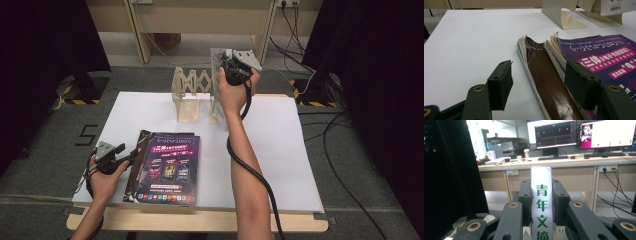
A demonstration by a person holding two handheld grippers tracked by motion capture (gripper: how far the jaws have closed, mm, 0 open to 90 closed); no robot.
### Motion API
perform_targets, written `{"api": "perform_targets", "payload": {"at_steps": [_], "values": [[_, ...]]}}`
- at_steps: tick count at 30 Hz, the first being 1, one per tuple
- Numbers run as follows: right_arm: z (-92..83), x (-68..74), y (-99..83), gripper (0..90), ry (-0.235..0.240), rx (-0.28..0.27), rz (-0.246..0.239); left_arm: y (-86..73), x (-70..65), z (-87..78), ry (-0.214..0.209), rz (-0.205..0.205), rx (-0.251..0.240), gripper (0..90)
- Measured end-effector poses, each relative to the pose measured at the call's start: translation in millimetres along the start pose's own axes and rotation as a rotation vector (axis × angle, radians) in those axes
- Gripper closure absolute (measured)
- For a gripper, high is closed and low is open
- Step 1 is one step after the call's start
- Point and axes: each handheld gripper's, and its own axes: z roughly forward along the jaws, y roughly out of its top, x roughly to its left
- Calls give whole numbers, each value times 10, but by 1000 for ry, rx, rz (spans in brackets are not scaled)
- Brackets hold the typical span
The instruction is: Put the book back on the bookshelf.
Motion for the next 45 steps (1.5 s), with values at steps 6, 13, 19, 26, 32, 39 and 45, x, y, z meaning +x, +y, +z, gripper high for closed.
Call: {"api": "perform_targets", "payload": {"at_steps": [6, 13, 19, 26, 32, 39, 45], "values": [[63, 37, -119, 744, -16, -3, -14, 0, 1, 0, -1, -1, 2, 383], [-40, 119, -258, 743, -4, -16, -90, -1, -2, -1, 0, 1, -3, 382], [-223, 125, -430, 742, 10, -17, -152, -1, -11, -3, 5, 11, 0, 383], [-424, -37, -597, 742, 9, -16, -120, 2, -14, 1, 6, 8, 3, 383], [-517, -75, -647, 740, 10, -23, -138, 0, -15, -4, 7, 11, 2, 382], [-784, -166, -757, 737, 9, -46, -114, -1, -12, -8, 4, 9, -2, 382], [-929, -282, -785, 736, -5, -49, -97, -1, -24, -6, 8, 20, -1, 382]]}}
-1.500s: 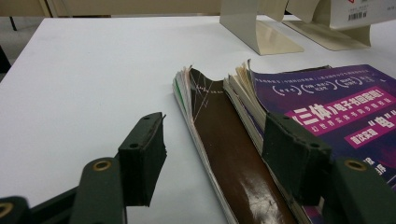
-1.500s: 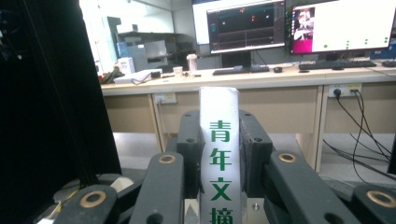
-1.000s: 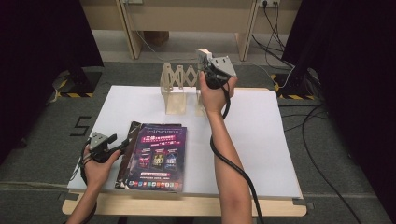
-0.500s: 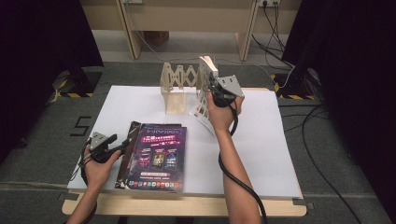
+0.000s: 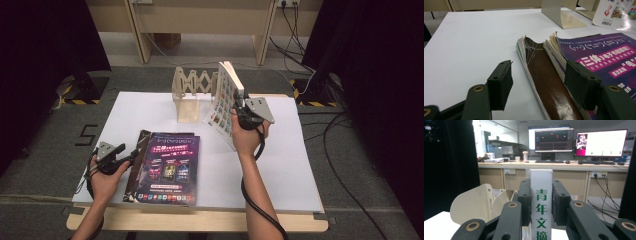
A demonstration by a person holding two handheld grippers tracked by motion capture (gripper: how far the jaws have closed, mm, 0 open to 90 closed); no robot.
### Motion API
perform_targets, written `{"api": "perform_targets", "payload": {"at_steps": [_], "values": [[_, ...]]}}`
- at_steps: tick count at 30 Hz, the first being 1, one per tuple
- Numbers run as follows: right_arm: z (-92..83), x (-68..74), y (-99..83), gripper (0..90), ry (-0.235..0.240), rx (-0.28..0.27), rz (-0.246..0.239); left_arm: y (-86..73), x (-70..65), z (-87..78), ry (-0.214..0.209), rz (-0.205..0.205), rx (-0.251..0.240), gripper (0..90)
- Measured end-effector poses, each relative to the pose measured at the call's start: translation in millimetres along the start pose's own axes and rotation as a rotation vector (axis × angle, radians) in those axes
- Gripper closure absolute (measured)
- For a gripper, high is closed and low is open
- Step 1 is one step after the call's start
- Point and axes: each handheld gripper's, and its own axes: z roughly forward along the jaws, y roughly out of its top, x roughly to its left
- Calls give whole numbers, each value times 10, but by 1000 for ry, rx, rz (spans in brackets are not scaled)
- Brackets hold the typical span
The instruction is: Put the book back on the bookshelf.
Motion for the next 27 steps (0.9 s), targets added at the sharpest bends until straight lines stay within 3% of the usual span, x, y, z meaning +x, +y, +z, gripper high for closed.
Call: {"api": "perform_targets", "payload": {"at_steps": [8, 14, 19, 27], "values": [[-73, -141, 55, 729, 6, 49, 68, 0, 1, 0, 0, -1, 0, 382], [-42, -170, 93, 692, 33, 104, 88, 0, 0, 0, -1, 0, 0, 381], [13, -160, 103, 596, 37, 120, 53, 0, 0, 0, -1, 0, 1, 382], [68, -132, 137, 575, 22, 114, 50, 0, 4, 0, -3, -4, 0, 381]]}}
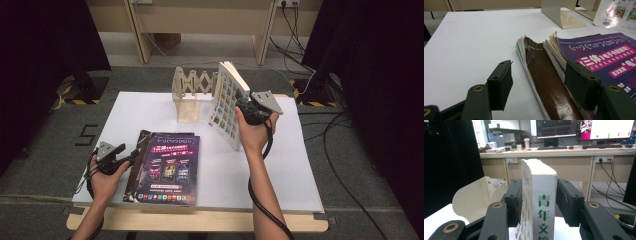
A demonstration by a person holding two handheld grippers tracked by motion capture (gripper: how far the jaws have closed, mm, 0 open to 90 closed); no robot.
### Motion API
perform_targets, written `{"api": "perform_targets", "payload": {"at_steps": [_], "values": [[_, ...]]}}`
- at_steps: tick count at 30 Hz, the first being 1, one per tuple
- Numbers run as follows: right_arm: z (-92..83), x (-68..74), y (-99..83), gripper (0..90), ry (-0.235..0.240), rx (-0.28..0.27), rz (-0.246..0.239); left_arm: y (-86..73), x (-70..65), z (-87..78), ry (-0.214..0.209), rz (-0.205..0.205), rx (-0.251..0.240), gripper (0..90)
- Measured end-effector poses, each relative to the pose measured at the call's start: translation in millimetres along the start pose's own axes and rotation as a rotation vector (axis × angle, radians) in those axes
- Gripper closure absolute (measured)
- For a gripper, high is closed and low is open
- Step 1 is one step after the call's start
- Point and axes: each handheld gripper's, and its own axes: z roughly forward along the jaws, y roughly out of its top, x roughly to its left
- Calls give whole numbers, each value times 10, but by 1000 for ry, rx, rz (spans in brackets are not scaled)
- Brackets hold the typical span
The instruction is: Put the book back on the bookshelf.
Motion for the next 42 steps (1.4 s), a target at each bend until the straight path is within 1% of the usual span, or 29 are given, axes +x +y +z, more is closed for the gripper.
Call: {"api": "perform_targets", "payload": {"at_steps": [1, 2, 4, 5, 6, 10, 11, 12, 14, 15, 16, 18, 21, 22, 24, 26, 28, 31, 32, 34, 35, 39, 42], "values": [[28, 2, 6, 560, -22, 14, -12, 0, 0, 0, 0, -1, 0, 381], [28, 2, 6, 560, -22, 14, -12, 0, 1, -1, -1, -1, 1, 381], [43, -15, 11, 558, -16, 13, 24, -1, 3, -3, 1, -4, -5, 381], [45, -17, 13, 557, -16, 6, 27, -2, 3, -5, 2, -5, -8, 384], [44, -15, 12, 538, -7, 0, 22, -2, 3, -5, 2, -4, -6, 387], [44, -15, 9, 523, -8, 5, 17, -2, -2, -5, 5, 1, -7, 389], [49, -20, 7, 528, -1, 1, 26, -2, -2, -5, 5, 2, -6, 389], [47, -23, 9, 535, 3, 9, 27, -1, -2, -4, 5, 1, -5, 389], [50, -22, 18, 546, -5, 4, 6, -2, -3, -6, 8, 0, -7, 391], [50, -22, 18, 546, -5, 4, 6, -3, -4, -6, 9, -1, -10, 391], [42, -18, 35, 556, 3, 24, 14, -3, -5, -6, 10, 0, -10, 394], [34, -20, 53, 584, 7, 26, 26, -3, -5, -6, 10, 0, -10, 395], [36, -17, 70, 584, 2, 28, 31, -3, -5, -6, 10, 0, -10, 395], [41, -18, 75, 579, -5, 20, 27, -3, -5, -6, 10, 0, -10, 396], [53, -16, 87, 577, -17, 21, 17, -3, -5, -6, 10, 0, -10, 395], [80, -11, 103, 581, -10, 37, 10, -3, -4, -7, 10, -1, -11, 396], [91, -6, 106, 583, -8, 41, 9, -3, -5, -6, 10, -1, -11, 396], [118, -6, 112, 593, -13, 51, -6, -3, -4, -6, 10, 0, -10, 397], [124, -5, 110, 596, -13, 53, -3, -3, -4, -6, 10, -1, -11, 397], [137, -9, 107, 606, -19, 56, -18, -3, -3, -7, 10, 0, -9, 397], [142, -8, 107, 608, -17, 57, -13, -3, -3, -7, 9, 0, -9, 397], [161, -5, 130, 613, -20, 59, -20, -3, -5, -6, 9, 1, -9, 397], [184, 0, 158, 614, -23, 72, -42, -2, -4, -6, 8, 1, -8, 397]]}}
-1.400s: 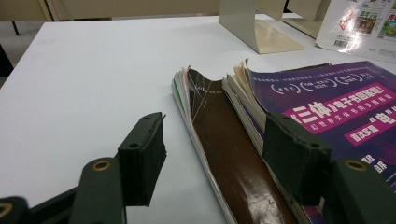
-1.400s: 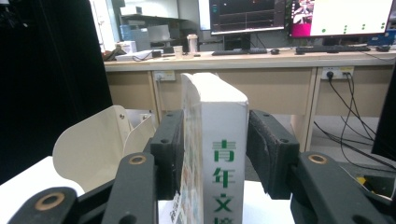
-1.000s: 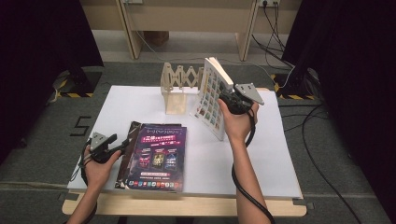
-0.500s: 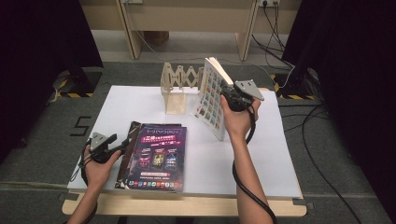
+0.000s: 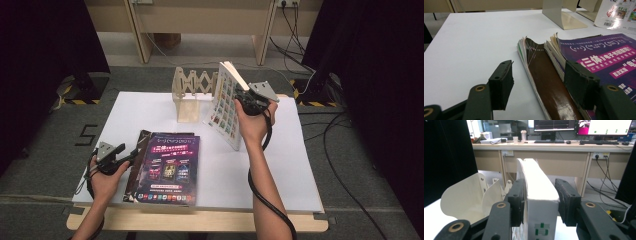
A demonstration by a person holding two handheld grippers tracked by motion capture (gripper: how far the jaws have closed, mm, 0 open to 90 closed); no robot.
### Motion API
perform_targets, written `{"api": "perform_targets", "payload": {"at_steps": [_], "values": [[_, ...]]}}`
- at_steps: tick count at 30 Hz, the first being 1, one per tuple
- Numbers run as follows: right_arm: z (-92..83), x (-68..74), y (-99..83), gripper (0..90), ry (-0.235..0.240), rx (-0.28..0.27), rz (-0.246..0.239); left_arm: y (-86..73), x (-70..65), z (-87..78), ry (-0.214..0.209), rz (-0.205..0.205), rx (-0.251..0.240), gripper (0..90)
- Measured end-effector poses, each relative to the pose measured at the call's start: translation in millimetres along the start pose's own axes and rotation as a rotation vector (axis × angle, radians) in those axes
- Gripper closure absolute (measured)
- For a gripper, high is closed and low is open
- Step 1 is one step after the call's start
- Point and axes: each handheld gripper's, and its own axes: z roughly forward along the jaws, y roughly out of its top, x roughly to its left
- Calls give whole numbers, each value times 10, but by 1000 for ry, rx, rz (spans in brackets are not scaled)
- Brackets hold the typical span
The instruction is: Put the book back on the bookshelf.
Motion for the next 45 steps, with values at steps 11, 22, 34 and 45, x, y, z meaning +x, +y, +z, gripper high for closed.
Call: {"api": "perform_targets", "payload": {"at_steps": [11, 22, 34, 45], "values": [[48, 20, 10, 737, 12, 54, 26, 0, 1, 1, -3, 1, 1, 395], [13, 84, 30, 743, 61, 48, 32, 1, -3, 2, -1, 4, 3, 396], [9, 67, 56, 745, 62, 36, 54, 0, -1, 1, -2, 2, 1, 395], [-24, 137, 146, 747, 51, -41, 65, 0, 1, 0, -4, 0, 1, 395]]}}
